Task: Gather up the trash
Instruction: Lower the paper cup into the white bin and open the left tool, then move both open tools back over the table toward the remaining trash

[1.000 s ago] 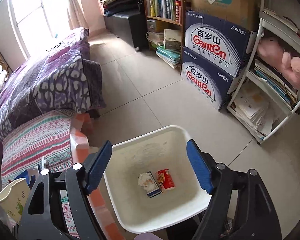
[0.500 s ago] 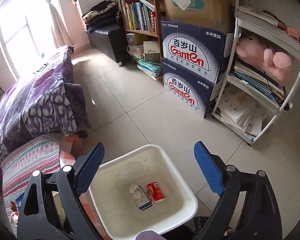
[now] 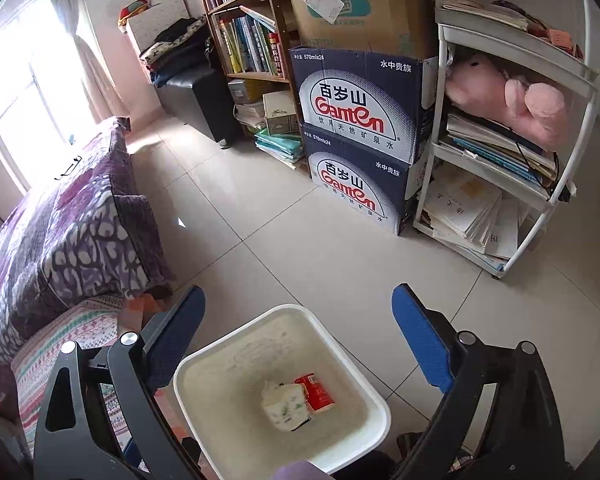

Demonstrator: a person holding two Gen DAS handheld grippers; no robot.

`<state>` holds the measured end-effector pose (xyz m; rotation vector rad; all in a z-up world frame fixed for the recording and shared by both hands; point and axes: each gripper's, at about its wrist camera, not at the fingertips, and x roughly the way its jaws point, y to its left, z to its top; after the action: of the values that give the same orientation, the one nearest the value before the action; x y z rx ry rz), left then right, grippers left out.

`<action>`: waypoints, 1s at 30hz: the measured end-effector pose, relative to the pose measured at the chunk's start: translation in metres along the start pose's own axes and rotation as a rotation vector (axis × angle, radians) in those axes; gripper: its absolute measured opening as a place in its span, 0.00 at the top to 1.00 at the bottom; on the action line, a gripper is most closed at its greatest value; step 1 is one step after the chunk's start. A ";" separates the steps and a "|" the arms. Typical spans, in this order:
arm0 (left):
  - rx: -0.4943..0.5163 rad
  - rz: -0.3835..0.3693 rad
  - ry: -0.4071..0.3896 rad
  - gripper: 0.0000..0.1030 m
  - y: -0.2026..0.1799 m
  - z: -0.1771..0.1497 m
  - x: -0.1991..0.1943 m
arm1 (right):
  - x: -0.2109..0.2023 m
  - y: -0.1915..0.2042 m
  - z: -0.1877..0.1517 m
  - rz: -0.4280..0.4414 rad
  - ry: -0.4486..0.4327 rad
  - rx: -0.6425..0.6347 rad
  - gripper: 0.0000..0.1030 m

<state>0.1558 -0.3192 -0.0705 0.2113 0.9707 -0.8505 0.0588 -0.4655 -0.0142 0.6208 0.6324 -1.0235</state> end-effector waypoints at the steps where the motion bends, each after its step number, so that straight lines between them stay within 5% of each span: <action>1: 0.005 0.022 -0.008 0.28 0.003 0.000 -0.002 | -0.001 0.004 -0.002 -0.001 -0.007 -0.012 0.10; 10: -0.009 0.218 -0.061 0.23 0.047 -0.011 -0.019 | -0.007 0.042 -0.023 -0.025 -0.038 -0.129 0.07; 30: -0.240 0.569 0.053 0.22 0.215 -0.048 -0.056 | -0.014 0.160 -0.105 0.055 0.037 -0.472 0.07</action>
<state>0.2637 -0.1212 -0.0970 0.2863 0.9843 -0.2065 0.1792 -0.3191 -0.0462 0.2406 0.8507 -0.7742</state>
